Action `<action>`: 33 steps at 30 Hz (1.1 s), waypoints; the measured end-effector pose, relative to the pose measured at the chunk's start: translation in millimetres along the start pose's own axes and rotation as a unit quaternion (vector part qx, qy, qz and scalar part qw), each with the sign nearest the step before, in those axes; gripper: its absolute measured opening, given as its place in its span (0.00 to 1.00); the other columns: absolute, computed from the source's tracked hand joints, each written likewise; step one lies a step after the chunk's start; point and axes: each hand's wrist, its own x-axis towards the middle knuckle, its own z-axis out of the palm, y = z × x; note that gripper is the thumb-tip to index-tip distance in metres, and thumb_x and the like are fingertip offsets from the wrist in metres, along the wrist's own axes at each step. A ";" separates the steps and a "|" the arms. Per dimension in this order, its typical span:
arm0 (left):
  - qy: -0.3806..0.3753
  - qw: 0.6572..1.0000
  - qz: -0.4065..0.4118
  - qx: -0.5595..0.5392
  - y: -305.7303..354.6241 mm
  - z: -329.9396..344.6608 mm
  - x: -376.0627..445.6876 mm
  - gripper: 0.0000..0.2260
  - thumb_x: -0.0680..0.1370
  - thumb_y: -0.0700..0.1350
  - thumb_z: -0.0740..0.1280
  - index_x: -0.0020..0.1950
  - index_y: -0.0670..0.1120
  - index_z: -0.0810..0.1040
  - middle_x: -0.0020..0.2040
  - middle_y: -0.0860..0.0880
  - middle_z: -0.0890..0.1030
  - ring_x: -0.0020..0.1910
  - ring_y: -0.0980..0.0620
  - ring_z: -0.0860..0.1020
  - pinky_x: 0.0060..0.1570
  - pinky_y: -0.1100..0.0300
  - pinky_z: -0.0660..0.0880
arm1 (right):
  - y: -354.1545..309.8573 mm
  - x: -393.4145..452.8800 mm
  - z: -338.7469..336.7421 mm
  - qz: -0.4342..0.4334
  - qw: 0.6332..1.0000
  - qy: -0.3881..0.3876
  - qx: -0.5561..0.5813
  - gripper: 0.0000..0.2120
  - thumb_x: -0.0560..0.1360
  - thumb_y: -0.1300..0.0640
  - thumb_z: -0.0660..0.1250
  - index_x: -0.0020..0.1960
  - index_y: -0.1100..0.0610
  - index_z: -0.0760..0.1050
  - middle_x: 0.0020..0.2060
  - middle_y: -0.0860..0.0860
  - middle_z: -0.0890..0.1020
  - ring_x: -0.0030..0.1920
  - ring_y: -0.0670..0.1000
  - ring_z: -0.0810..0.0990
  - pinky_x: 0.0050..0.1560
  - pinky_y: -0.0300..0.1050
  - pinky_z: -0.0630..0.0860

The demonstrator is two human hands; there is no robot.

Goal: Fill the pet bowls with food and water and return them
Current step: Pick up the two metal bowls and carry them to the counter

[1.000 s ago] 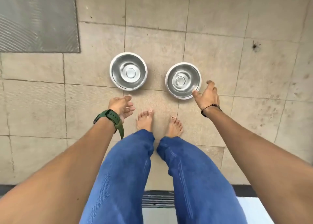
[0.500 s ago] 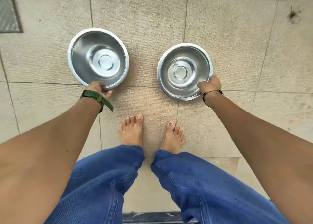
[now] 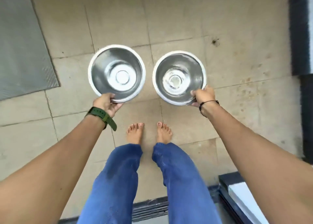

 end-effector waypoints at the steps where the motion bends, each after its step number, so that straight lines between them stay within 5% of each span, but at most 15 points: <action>1: -0.038 0.998 -0.034 -0.048 44.8 -30.4 -17.7 0.13 0.77 0.46 0.57 0.62 0.50 0.67 0.54 0.46 0.74 0.54 0.45 0.76 0.59 0.47 0.71 | -9.4 -20.2 -17.0 -0.001 1.000 0.005 0.025 0.12 0.71 0.71 0.63 0.48 0.56 0.71 0.44 0.56 0.78 0.36 0.53 0.79 0.24 0.44 0.78; 3: -0.077 0.943 -0.157 -0.282 178.0 -96.3 -108.8 0.09 0.78 0.39 0.59 0.57 0.43 0.73 0.49 0.45 0.78 0.49 0.48 0.81 0.62 0.42 0.71 | -26.9 -60.1 -49.7 -0.005 0.997 0.024 0.068 0.14 0.70 0.72 0.62 0.51 0.57 0.71 0.43 0.57 0.78 0.36 0.54 0.78 0.21 0.43 0.76; 5: -0.026 0.939 -0.075 -0.336 290.5 -145.9 -246.9 0.06 0.78 0.33 0.58 0.49 0.40 0.72 0.40 0.45 0.78 0.38 0.50 0.79 0.54 0.49 0.76 | -37.6 -95.0 -77.4 -0.009 0.993 0.048 0.107 0.14 0.71 0.73 0.61 0.51 0.58 0.71 0.42 0.57 0.77 0.32 0.52 0.77 0.18 0.42 0.75; 8: -0.073 0.945 -0.040 -0.316 365.5 -181.2 -374.7 0.07 0.78 0.31 0.56 0.50 0.40 0.70 0.38 0.45 0.75 0.30 0.50 0.79 0.42 0.56 0.80 | -46.7 -152.3 -115.8 -0.002 0.983 0.084 0.164 0.12 0.71 0.72 0.62 0.48 0.58 0.70 0.42 0.58 0.77 0.31 0.52 0.76 0.21 0.44 0.76; 11: -0.089 0.960 -0.009 -0.267 388.1 -191.9 -421.6 0.07 0.78 0.30 0.56 0.46 0.40 0.69 0.38 0.44 0.75 0.21 0.53 0.79 0.23 0.60 0.78 | -44.7 -201.9 -146.1 0.008 0.965 0.121 0.230 0.12 0.71 0.72 0.62 0.41 0.55 0.68 0.46 0.61 0.78 0.33 0.54 0.77 0.30 0.50 0.80; 15: -0.129 0.969 0.047 -0.204 420.6 -200.6 -487.3 0.11 0.76 0.27 0.56 0.56 0.38 0.67 0.38 0.42 0.75 0.35 0.46 0.77 0.21 0.59 0.78 | -29.1 -263.1 -180.8 0.014 0.937 0.172 0.305 0.13 0.70 0.72 0.62 0.50 0.60 0.69 0.51 0.63 0.78 0.41 0.59 0.79 0.40 0.57 0.81; 17: -0.162 0.969 0.072 -0.170 429.0 -196.3 -515.5 0.13 0.76 0.27 0.56 0.57 0.38 0.67 0.39 0.42 0.75 0.36 0.46 0.76 0.26 0.57 0.80 | -13.2 -289.2 -199.9 0.013 0.918 0.200 0.342 0.14 0.69 0.72 0.63 0.52 0.60 0.70 0.50 0.63 0.79 0.39 0.59 0.80 0.36 0.54 0.82; 20: -0.191 0.968 0.109 -0.119 437.2 -182.5 -553.8 0.13 0.76 0.27 0.55 0.58 0.39 0.66 0.39 0.43 0.73 0.35 0.45 0.76 0.45 0.50 0.78 | 18.0 -325.9 -227.1 0.020 0.887 0.253 0.386 0.14 0.68 0.71 0.64 0.53 0.63 0.71 0.44 0.61 0.79 0.36 0.58 0.79 0.37 0.54 0.82; 23: -0.234 0.959 0.141 -0.076 429.8 -161.1 -593.6 0.10 0.76 0.27 0.55 0.56 0.37 0.65 0.40 0.42 0.74 0.36 0.43 0.76 0.40 0.51 0.78 | 58.8 -370.5 -254.1 0.019 0.849 0.298 0.437 0.13 0.69 0.71 0.63 0.50 0.60 0.70 0.37 0.58 0.77 0.29 0.52 0.75 0.31 0.46 0.77; 27: -0.302 0.937 0.178 0.001 402.4 -134.5 -651.1 0.12 0.76 0.28 0.55 0.57 0.38 0.65 0.42 0.41 0.74 0.38 0.42 0.77 0.49 0.46 0.75 | 121.0 -442.8 -276.5 0.016 0.777 0.353 0.521 0.10 0.69 0.73 0.60 0.48 0.62 0.71 0.33 0.56 0.74 0.24 0.49 0.73 0.22 0.40 0.73; 33: -0.387 0.890 0.217 0.109 329.2 -108.6 -736.5 0.19 0.76 0.27 0.54 0.67 0.35 0.64 0.46 0.38 0.74 0.38 0.40 0.77 0.38 0.44 0.81 | 220.3 -552.7 -275.2 0.004 0.669 0.421 0.613 0.14 0.69 0.75 0.57 0.51 0.65 0.72 0.34 0.59 0.76 0.27 0.53 0.78 0.22 0.42 0.77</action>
